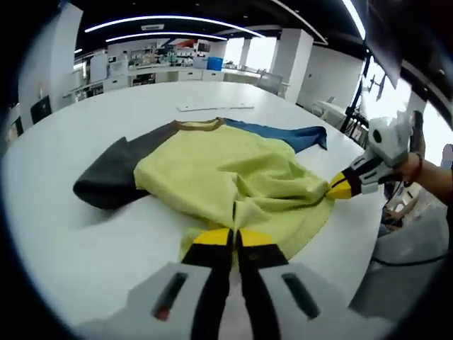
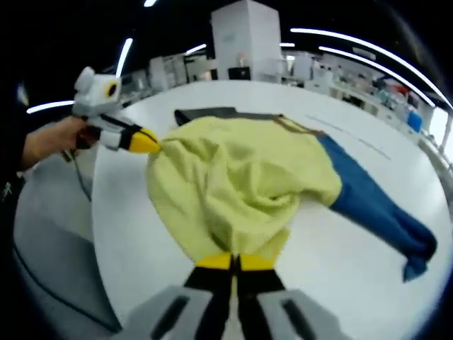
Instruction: Fold the garment on the visible template until the final outline fits inside the template.
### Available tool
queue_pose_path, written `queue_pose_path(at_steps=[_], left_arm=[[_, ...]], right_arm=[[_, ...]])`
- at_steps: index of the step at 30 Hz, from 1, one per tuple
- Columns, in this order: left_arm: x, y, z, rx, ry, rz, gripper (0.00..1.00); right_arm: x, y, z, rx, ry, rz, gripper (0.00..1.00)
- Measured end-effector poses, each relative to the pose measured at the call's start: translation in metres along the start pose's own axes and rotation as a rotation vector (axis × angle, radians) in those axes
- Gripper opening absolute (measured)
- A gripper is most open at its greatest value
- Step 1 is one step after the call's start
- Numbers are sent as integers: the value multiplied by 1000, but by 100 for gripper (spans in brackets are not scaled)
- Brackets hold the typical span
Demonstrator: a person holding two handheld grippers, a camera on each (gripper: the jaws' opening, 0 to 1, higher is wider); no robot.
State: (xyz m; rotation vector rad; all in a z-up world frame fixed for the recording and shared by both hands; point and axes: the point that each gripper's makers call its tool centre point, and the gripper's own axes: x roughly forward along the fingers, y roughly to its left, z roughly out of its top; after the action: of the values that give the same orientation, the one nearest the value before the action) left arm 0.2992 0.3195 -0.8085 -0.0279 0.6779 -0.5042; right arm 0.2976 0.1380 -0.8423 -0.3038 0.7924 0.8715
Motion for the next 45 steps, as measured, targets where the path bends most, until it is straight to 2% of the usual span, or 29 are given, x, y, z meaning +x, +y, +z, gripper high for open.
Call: queue_pose_path(at_steps=[10,14,18,25,29,34,39,45], left_arm=[[11,1,-13,12,27,14,1],[14,1,-16,48,31,20,2],[9,-1,-7,103,-4,20,6],[-7,5,3,141,-41,2,23],[-17,10,8,147,-54,-5,29],[-22,23,12,160,-58,11,31],[-24,39,14,182,-37,16,29],[-27,50,0,179,-3,13,25]], right_arm=[[3,0,-4,-19,11,-12,0],[4,-2,-4,34,-1,0,0],[0,-5,-1,91,-33,11,0],[-14,-5,5,114,-80,10,20],[-19,-12,11,128,-105,7,26],[-23,-23,18,132,-120,0,26],[-24,-37,24,136,-130,-10,23],[-18,-50,23,108,-102,-20,19]])
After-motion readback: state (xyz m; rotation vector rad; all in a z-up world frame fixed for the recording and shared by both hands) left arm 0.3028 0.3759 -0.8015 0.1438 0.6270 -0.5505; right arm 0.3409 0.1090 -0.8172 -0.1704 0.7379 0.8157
